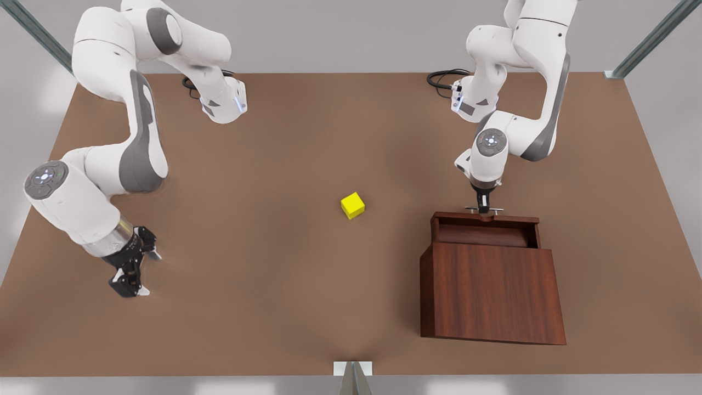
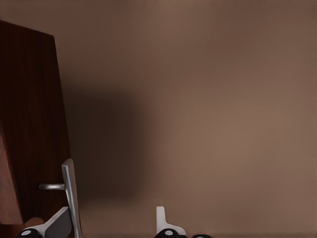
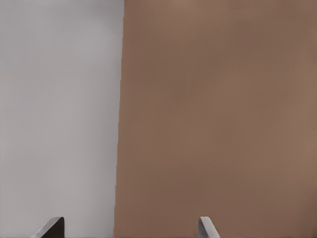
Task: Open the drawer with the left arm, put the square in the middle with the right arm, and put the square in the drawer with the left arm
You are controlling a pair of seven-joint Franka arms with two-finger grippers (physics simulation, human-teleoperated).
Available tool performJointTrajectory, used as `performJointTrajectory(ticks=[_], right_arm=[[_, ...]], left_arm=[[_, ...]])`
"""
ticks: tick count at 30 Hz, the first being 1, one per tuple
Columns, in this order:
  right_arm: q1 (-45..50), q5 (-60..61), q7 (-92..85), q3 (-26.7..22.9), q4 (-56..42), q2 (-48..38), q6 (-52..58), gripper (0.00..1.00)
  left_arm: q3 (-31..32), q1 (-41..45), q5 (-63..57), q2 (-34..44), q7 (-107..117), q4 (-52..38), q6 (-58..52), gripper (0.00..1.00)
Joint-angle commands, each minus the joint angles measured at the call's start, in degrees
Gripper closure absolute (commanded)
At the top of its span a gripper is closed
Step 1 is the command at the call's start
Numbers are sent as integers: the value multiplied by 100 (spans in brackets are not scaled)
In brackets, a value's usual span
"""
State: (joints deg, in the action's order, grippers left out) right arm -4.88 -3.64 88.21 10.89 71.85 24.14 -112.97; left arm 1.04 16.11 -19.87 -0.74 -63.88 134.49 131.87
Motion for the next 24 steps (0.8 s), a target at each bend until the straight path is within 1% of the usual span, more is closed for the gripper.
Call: performJointTrajectory(ticks=[1, 2, 3, 4, 5, 9, 10, 11, 12, 13, 14, 24], right_arm=[[-21, -278, -6347, -105, 276, -322, 1033, 0], [-91, -252, -7973, -105, 759, -585, 795, 0], [-258, -234, -8065, -105, 1688, -1120, 733, 0], [-329, -260, -8117, -105, 1772, -1183, 715, 0], [-364, -295, -8171, -70, 1604, -1157, 707, 0], [-373, -278, -8083, -61, 1526, -1140, 742, 0], [-364, -304, -8056, -61, 1437, -1078, 715, 0], [-470, -269, -8074, -70, 1402, -788, 698, 0], [-505, -225, -8223, -61, 1288, -762, 742, 0], [-540, -208, -8987, -70, 1288, -762, 750, 0], [-549, -208, -9058, -70, 1288, -762, 751, 0], [-672, -225, -8988, -70, 1288, -551, 777, 0]], left_arm=[[1, 68, 9, 4, -11, -2, -3, 13], [1, 68, 9, 4, -2, -2, -12, 13], [1, 68, 9, 12, -11, -2, -82, 13], [10, 68, 18, 21, -2, -2, -91, 13], [10, 68, 18, 30, -11, -2, -118, 13], [28, 68, 35, 30, -11, -2, -162, 13], [28, 68, 35, 39, -2, -2, -170, 13], [28, 68, 35, 39, -2, -2, -162, 13], [28, 68, 35, 39, -2, -2, -170, 13], [28, 68, 35, 56, -2, -2, -170, 13], [28, 68, 35, 65, -2, -2, -170, 13], [63, 112, 35, 92, -2, -2, -249, 13]])
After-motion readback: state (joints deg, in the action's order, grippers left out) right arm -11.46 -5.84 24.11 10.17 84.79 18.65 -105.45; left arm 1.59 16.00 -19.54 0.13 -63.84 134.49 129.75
